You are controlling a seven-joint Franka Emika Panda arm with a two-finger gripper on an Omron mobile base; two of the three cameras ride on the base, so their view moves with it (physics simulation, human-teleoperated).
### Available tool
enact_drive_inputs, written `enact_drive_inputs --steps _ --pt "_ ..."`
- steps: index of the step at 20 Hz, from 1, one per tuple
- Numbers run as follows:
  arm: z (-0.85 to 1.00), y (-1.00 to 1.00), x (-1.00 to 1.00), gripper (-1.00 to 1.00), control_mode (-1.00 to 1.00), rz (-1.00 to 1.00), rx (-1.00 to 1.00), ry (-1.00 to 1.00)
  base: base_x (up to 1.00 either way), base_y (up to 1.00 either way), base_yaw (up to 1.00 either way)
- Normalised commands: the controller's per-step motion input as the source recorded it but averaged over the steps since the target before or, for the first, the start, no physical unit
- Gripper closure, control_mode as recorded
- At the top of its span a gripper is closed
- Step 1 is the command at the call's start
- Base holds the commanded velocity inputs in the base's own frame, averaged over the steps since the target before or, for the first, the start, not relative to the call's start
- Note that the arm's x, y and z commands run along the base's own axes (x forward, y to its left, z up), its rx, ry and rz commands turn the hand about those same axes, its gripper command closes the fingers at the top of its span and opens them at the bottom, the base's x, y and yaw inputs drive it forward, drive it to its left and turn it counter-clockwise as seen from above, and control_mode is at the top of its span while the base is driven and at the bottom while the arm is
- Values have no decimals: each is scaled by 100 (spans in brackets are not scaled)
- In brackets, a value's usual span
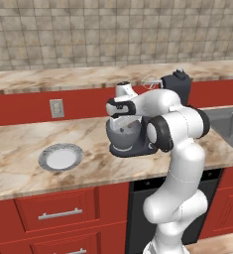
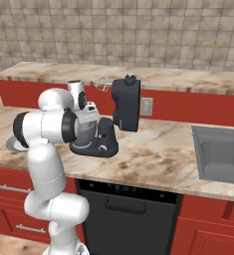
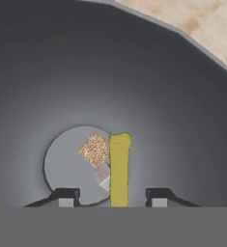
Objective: Add butter and sugar cubes to the stand mixer bowl and then turn on the stand mixer to begin making frosting.
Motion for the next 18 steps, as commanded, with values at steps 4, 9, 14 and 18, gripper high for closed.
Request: enact_drive_inputs --steps 4,9,14,18 --pt "21 0 -6 -100 -100 0 8 -1 0 0 0" --pt "91 0 -64 -100 -100 0 20 -16 0 0 0" --pt "100 -9 -92 -100 -100 0 21 -17 0 0 0" --pt "99 -58 -86 -100 -100 -6 11 -7 0 0 0"
